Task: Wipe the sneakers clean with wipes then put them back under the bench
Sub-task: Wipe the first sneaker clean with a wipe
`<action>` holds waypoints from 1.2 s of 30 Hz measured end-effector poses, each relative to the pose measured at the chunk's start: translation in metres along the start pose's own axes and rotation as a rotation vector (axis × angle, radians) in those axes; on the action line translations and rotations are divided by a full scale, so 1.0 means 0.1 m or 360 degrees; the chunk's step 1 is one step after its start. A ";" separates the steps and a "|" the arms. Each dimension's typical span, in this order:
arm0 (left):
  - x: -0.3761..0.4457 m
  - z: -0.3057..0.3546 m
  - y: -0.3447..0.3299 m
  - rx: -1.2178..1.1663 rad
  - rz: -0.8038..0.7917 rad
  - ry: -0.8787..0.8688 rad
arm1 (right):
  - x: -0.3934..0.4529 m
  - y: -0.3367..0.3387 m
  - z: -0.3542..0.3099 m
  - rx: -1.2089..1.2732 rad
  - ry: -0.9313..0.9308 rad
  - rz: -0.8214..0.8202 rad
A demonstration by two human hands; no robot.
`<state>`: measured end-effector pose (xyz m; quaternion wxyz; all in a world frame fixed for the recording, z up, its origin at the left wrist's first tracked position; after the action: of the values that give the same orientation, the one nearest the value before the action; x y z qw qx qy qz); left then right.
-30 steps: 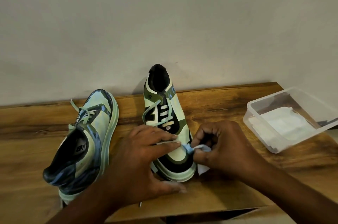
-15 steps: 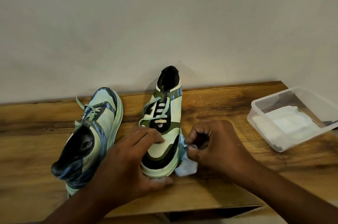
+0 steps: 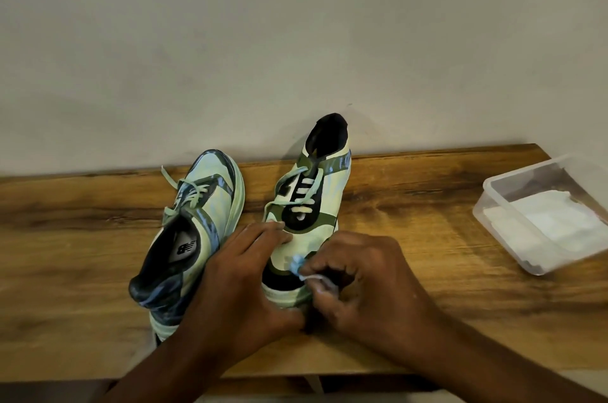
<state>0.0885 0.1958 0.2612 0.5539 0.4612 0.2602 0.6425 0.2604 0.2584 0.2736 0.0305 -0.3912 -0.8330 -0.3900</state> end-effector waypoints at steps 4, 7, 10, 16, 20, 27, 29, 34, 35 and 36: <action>0.00 -0.03 -0.01 -0.0031 0.0018 0.0011 | 0.07 0.03 0.14 -0.0046 -0.0092 0.0077; 0.01 -0.01 -0.02 -0.0021 0.0038 0.0015 | 0.13 0.14 0.40 -0.0019 -0.0301 0.0287; 0.02 0.00 -0.01 -0.0008 0.0036 0.0022 | 0.09 0.06 0.31 0.0016 -0.0259 0.0283; 0.05 -0.01 -0.01 0.0027 0.0008 0.0030 | 0.05 -0.06 0.10 -0.0004 -0.0025 0.0101; 0.05 0.01 -0.01 0.0048 0.0028 0.0033 | 0.14 0.12 0.39 -0.0016 -0.0298 0.0316; 0.06 0.00 -0.01 0.0012 -0.0028 0.0024 | 0.04 -0.13 -0.02 -0.0027 -0.0020 0.0008; 0.06 0.01 -0.01 0.0037 -0.0041 -0.0002 | 0.13 0.00 0.17 -0.0052 -0.0143 0.0136; 0.06 0.03 -0.01 0.0005 -0.0033 -0.0039 | 0.15 0.13 0.33 -0.0045 -0.0369 0.0274; 0.07 0.03 -0.01 -0.0009 -0.0040 -0.0037 | 0.11 0.06 0.23 -0.0051 -0.0299 0.0207; 0.07 0.02 -0.01 -0.0019 -0.0052 -0.0032 | 0.07 -0.02 0.11 -0.0068 -0.0201 0.0137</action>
<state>0.0913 0.2021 0.2635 0.5698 0.4600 0.2583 0.6301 0.2570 0.2694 0.2677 -0.0137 -0.4511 -0.8072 -0.3804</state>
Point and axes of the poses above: each hand's wrist, its own x-axis towards the middle knuckle, its own y-axis out of the back of the hand, z = x × y, the point moved 4 cm from there along x, towards the middle knuckle, and after that the axes turned 3 degrees about -z, right-handed, at the moved point
